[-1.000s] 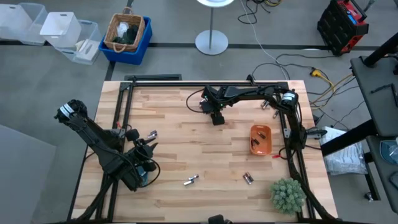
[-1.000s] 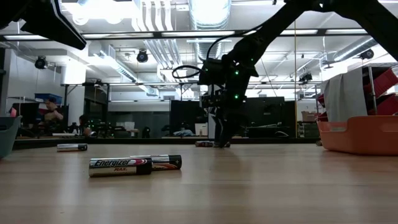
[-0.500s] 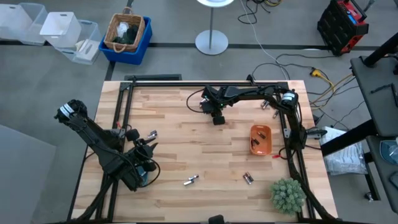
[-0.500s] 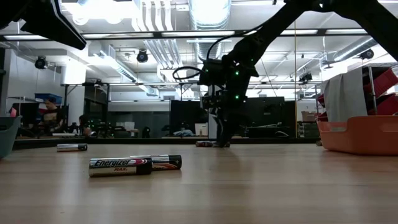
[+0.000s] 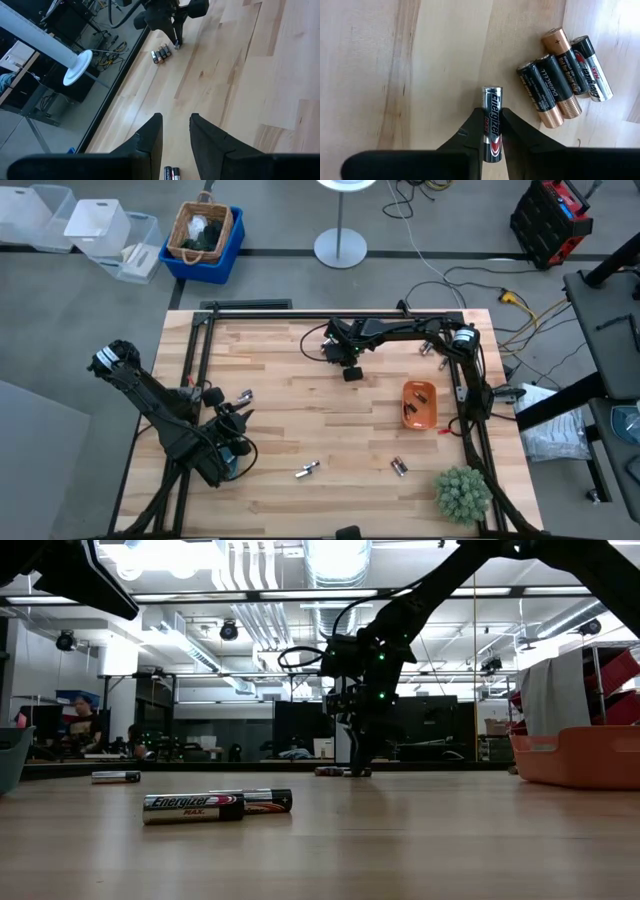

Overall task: Sort batteries
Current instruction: Put the silver battery into the blue bin

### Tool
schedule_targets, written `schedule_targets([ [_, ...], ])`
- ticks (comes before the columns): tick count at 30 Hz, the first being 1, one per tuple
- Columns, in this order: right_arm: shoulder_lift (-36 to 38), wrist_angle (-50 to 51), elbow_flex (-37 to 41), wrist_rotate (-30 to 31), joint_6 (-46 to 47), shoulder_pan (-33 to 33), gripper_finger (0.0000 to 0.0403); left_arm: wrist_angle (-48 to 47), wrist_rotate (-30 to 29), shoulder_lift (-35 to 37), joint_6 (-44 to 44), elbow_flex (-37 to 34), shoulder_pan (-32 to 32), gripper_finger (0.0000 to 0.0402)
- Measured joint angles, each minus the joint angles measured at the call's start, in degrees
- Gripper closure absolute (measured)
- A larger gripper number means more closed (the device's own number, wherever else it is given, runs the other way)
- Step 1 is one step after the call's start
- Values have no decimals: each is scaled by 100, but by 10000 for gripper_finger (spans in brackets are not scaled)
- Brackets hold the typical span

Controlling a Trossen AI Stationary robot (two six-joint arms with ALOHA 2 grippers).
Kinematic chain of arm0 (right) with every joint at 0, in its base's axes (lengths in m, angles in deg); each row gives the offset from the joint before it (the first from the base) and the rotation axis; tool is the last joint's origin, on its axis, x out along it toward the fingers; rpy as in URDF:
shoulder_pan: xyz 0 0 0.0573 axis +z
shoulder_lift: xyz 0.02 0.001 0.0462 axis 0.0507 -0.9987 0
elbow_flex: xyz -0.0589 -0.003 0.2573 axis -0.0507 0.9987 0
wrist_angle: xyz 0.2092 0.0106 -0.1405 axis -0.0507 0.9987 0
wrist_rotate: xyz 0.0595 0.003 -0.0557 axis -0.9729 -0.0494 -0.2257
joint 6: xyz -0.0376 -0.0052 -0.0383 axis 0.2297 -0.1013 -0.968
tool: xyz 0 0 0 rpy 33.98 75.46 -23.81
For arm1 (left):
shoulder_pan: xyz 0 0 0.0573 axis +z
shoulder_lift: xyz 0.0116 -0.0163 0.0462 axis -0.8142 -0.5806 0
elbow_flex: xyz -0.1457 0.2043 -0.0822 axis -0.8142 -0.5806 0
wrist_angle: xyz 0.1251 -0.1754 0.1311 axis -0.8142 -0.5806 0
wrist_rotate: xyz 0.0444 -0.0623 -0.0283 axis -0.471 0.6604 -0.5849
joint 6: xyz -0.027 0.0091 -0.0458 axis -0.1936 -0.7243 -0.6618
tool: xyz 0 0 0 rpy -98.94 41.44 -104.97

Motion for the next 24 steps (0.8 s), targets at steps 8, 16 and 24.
schedule_targets([
  [8, 10, 2, 0, 0, 46, 2, 367, 13, 0, 0, 0, 0, 1, 324],
  [16, 188, 22, 0, -8, 220, 14, 368, 15, -2, 0, 0, 0, 1, 324],
  [24, 471, -38, 0, -462, 424, 206, 369, 63, -57, 0, 2, 0, 0, 324],
])
